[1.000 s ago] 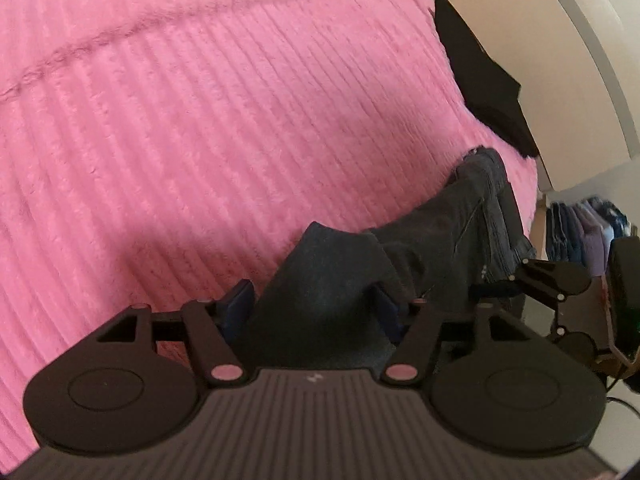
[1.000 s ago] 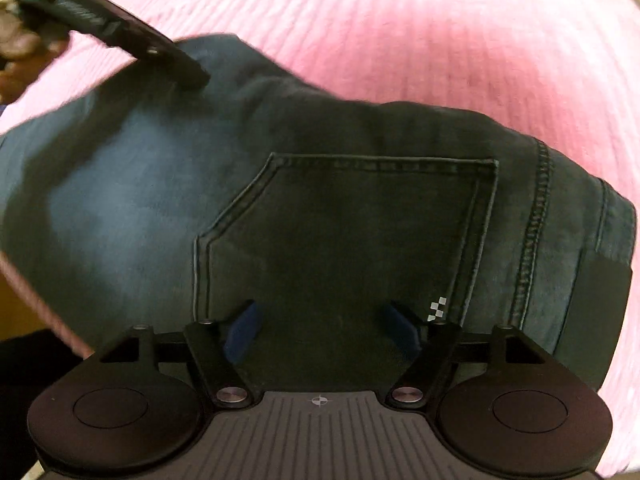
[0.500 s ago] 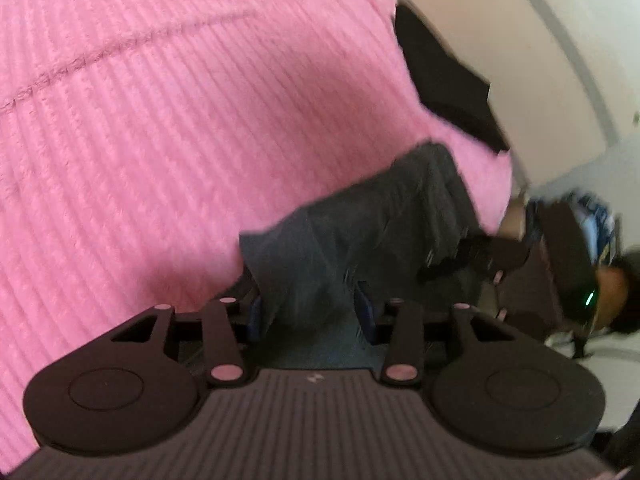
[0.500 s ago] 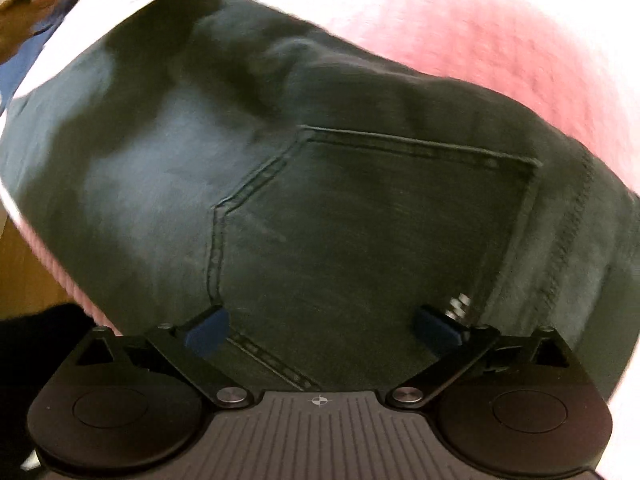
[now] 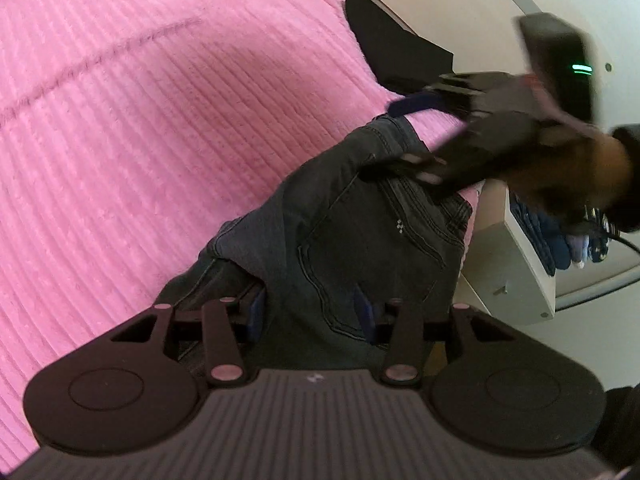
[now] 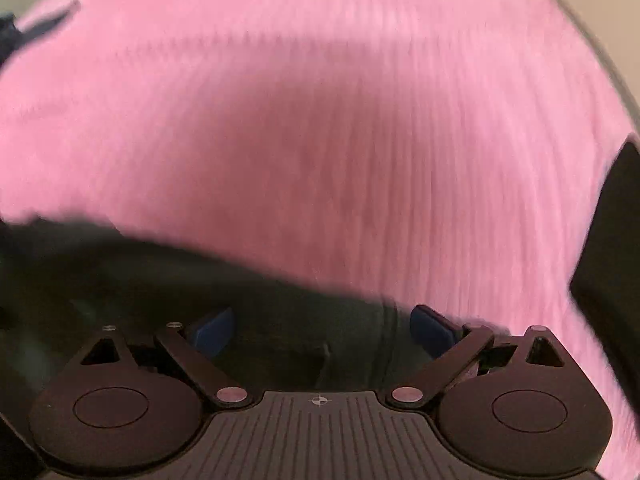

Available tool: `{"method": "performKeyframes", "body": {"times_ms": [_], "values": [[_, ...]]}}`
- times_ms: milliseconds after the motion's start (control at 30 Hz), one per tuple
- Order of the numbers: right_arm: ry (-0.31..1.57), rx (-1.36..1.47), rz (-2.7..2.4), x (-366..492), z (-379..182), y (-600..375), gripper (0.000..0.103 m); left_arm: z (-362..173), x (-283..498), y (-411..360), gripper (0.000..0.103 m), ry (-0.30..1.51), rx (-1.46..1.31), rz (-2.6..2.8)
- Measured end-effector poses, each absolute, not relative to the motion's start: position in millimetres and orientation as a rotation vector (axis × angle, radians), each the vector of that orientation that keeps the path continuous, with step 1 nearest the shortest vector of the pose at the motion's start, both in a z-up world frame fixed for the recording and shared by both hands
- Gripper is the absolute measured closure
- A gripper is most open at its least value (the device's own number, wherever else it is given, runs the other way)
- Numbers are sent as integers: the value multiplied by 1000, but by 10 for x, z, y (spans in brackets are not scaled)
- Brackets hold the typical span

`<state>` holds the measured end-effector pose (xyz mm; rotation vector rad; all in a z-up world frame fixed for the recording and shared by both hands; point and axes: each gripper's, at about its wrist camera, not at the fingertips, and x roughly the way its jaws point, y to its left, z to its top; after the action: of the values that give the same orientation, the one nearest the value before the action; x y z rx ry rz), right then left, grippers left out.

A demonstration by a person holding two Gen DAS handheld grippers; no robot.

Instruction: Fold clothes

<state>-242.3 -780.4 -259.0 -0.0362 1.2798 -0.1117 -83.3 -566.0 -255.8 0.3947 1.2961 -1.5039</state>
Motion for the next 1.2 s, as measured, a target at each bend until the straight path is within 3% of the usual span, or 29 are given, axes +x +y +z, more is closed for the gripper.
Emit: {"method": "performKeyframes", "body": {"times_ms": [167,300,467,500,533,667,700,733,800,867,900,1000,1200], "values": [[1280,-72,-100,-2703,-2726,-7828,1,-2587,-490,-5715,62,1352,265,-1461],[1294,161,-187,-2954,-2753,-8005,1,-2858,-188,-5814,61,1536,102,-1416],[1246,87,-146,-3151,-2591,-7860,1,-3172,-79,-6033,64,1669,8,-1445],[1242,92,-149,-3164,-2586,-7871,1,-3151,-65,-6071,65,1610,31,-1433],[1240,95,-149,-3167,-2585,-7875,1,-3123,-50,-6108,74,1543,58,-1419],[1240,102,-149,-3164,-2575,-7872,1,-2862,-246,-6169,75,1263,252,-1488],[1241,103,-148,-3160,-2568,-7872,1,-2837,-326,-6145,80,1191,332,-1490],[1241,105,-148,-3160,-2560,-7873,1,-2813,-405,-6120,94,1118,411,-1488],[1240,111,-151,-3160,-2541,-7872,1,-2803,-408,-6062,90,1066,459,-1459],[1238,125,-163,-3157,-2510,-7870,1,-2876,-255,-6015,70,1150,428,-1385],[1235,135,-172,-3153,-2488,-7871,1,-2915,-176,-5992,67,1193,410,-1347],[1216,192,-221,-3209,-2415,-7895,1,-2887,-51,-5935,69,1219,384,-1301],[1194,337,-259,-3487,-2387,-7858,1,-2497,-164,-5801,72,1037,251,-1426]]}}
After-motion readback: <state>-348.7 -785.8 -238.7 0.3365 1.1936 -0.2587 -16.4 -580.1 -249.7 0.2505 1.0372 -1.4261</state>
